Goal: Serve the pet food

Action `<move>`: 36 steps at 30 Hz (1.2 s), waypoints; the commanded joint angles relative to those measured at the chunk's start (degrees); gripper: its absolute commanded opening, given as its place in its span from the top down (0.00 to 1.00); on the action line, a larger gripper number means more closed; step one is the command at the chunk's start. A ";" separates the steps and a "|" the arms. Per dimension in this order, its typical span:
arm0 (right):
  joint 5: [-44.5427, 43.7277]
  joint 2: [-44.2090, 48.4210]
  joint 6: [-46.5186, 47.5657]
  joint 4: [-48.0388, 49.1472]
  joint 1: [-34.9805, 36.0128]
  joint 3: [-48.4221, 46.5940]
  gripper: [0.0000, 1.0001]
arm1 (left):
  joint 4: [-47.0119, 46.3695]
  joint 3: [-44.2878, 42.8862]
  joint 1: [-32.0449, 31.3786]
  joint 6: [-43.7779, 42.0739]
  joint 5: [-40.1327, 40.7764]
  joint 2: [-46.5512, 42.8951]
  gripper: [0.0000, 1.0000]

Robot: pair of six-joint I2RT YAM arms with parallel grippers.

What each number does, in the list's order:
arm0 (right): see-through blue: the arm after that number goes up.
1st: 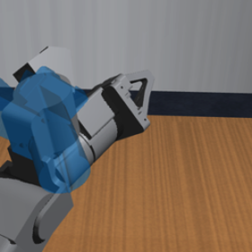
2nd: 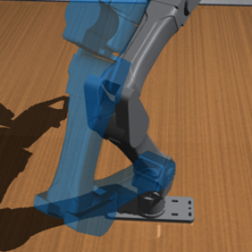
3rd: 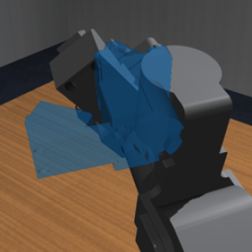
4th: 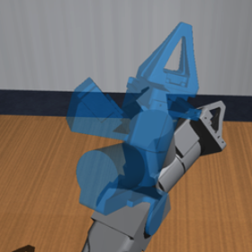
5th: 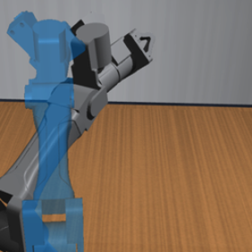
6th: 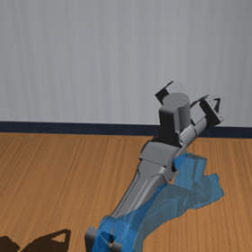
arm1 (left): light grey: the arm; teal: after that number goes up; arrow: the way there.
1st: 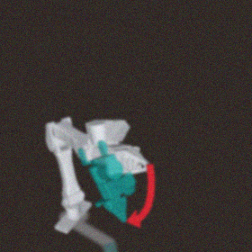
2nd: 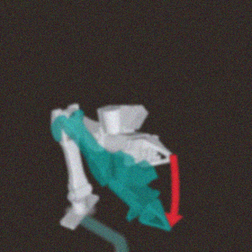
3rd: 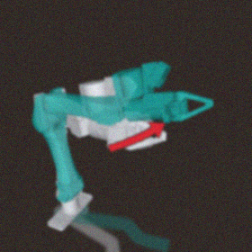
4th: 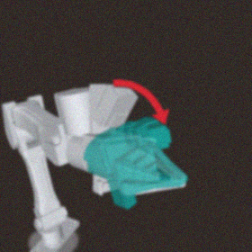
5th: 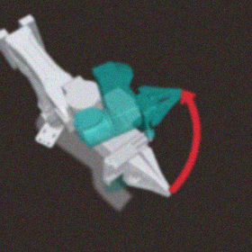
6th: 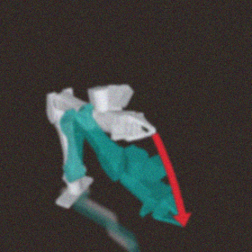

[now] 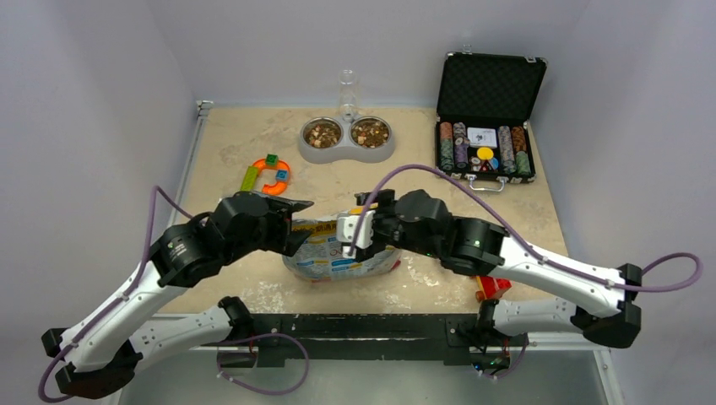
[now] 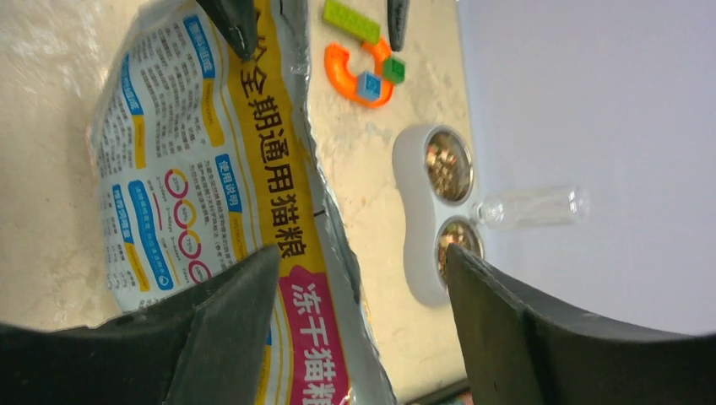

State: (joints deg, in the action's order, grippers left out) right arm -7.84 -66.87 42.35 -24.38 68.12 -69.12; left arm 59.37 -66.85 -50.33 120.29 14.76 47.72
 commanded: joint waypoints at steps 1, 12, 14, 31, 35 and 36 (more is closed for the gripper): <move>1.78 7.94 -4.91 2.57 -0.28 1.08 0.22 | 2.70 -1.80 -0.12 16.24 4.06 -2.29 0.28; 4.63 19.81 -23.04 -10.46 -11.23 0.28 0.13 | 17.90 -6.71 -0.12 -2.01 11.76 -12.43 0.23; 7.02 22.23 -25.35 -10.51 -15.68 1.28 0.13 | 19.78 -8.52 -0.12 -7.82 15.83 -13.32 0.25; 26.90 13.71 -42.42 -17.89 -35.41 -14.39 0.21 | -5.55 -15.37 -0.12 -74.90 16.83 -15.09 0.34; 7.87 10.31 -51.52 -21.23 -35.33 -35.25 0.12 | -18.91 -25.07 -0.12 -83.97 12.89 -13.35 0.29; 4.65 10.34 -52.03 -19.94 -35.36 -38.08 0.11 | -20.80 -28.68 -0.12 -86.60 12.26 -11.90 0.28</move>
State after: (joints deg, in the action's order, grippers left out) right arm 12.95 -58.61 0.34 -47.22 32.97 -91.68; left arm 56.14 -84.75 -50.33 47.07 30.72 33.74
